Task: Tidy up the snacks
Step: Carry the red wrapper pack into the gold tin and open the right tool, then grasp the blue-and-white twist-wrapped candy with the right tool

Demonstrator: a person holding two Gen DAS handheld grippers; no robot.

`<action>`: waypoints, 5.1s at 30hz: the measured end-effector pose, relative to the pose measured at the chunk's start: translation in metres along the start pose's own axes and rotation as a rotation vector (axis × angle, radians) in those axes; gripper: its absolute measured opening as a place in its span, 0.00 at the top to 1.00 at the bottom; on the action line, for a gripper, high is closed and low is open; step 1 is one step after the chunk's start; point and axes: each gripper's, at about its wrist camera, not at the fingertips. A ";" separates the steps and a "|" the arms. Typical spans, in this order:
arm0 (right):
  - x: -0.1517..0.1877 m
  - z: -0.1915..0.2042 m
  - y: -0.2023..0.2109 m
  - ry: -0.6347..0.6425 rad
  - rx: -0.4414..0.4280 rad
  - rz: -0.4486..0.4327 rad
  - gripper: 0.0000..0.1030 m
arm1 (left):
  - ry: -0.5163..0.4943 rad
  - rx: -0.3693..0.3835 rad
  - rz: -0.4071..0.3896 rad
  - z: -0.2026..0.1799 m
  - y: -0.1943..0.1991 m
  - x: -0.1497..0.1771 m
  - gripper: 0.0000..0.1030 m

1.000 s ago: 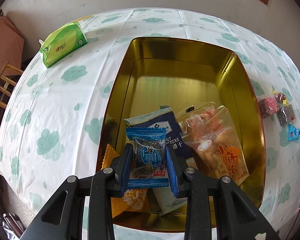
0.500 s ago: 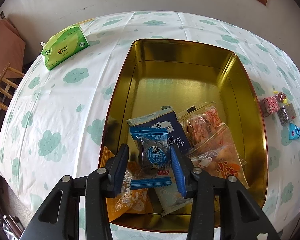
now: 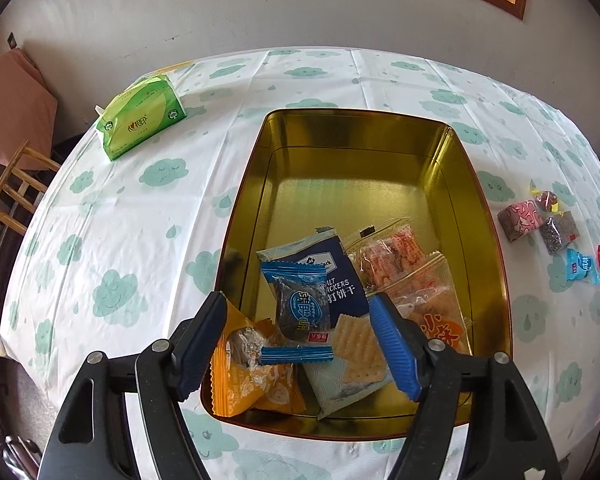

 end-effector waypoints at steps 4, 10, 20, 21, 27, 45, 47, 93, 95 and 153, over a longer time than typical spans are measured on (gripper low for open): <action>0.001 0.000 0.001 -0.011 0.003 -0.009 0.57 | 0.012 -0.006 -0.015 0.000 0.006 0.003 0.28; 0.004 -0.001 0.002 -0.036 0.003 -0.028 0.57 | 0.037 -0.004 -0.034 0.003 0.014 0.008 0.24; 0.004 0.003 0.008 -0.055 -0.010 -0.036 0.57 | 0.043 0.002 -0.051 -0.003 0.019 0.015 0.13; 0.004 0.005 0.010 -0.055 -0.009 -0.040 0.57 | 0.041 0.003 -0.053 -0.005 0.019 0.016 0.12; 0.001 0.021 0.025 -0.033 -0.030 -0.065 0.57 | 0.033 0.009 -0.066 -0.010 0.023 0.018 0.09; -0.004 0.117 0.070 0.107 -0.192 -0.112 0.57 | 0.134 0.007 -0.143 0.022 0.051 0.030 0.01; -0.007 0.133 0.074 0.123 -0.221 -0.116 0.57 | 0.166 -0.010 -0.155 0.034 0.055 0.032 0.01; -0.013 0.355 0.056 0.366 -0.449 -0.047 0.54 | 0.333 -0.127 -0.056 0.112 0.040 0.067 0.01; -0.014 0.356 0.058 0.368 -0.468 -0.045 0.52 | 0.332 -0.127 -0.057 0.111 0.041 0.067 0.01; -0.003 0.094 0.001 0.024 -0.245 -0.127 0.65 | -0.095 0.076 -0.112 -0.121 0.030 -0.001 0.01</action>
Point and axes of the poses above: each gripper's, at about its wrist camera, not at the fingertips, and y roughly against the way its jaws point, z to its left, x to its underside, and after that the axes turned 2 degrees about -y, right-handed
